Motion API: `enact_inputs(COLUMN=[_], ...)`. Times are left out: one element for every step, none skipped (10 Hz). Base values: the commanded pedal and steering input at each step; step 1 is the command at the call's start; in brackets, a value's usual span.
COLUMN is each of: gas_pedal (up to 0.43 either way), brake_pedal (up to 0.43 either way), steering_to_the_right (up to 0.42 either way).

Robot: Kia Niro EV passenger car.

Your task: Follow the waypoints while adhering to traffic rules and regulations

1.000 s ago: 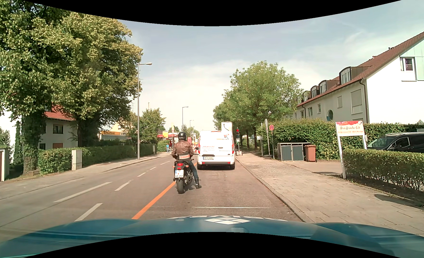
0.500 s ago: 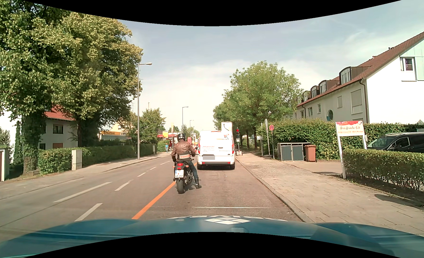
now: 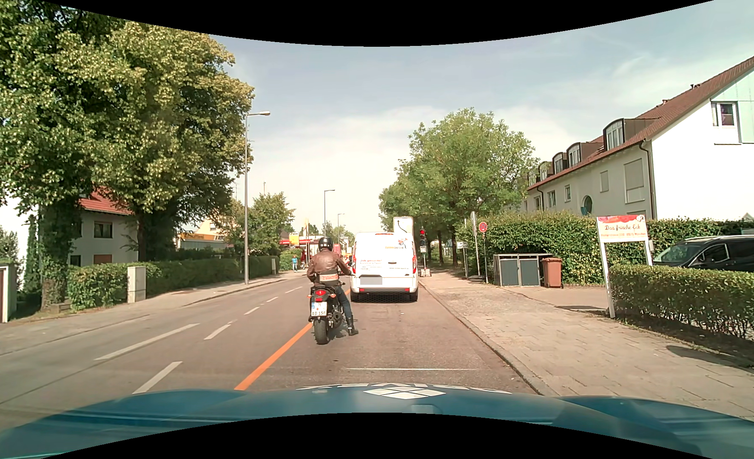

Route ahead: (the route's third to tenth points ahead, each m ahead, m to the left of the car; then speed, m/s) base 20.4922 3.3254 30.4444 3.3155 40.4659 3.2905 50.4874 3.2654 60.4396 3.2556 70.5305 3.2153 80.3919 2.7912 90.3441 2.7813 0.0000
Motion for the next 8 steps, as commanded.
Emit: enact_inputs(gas_pedal=[0.0,0.0,0.0,0.0,0.0,0.0,0.0,0.0], brake_pedal=[0.0,0.0,0.0,0.0,0.0,0.0,0.0,0.0], steering_to_the_right=[-0.015,-0.015,-0.015,-0.015,-0.015,-0.016,-0.015,-0.015])
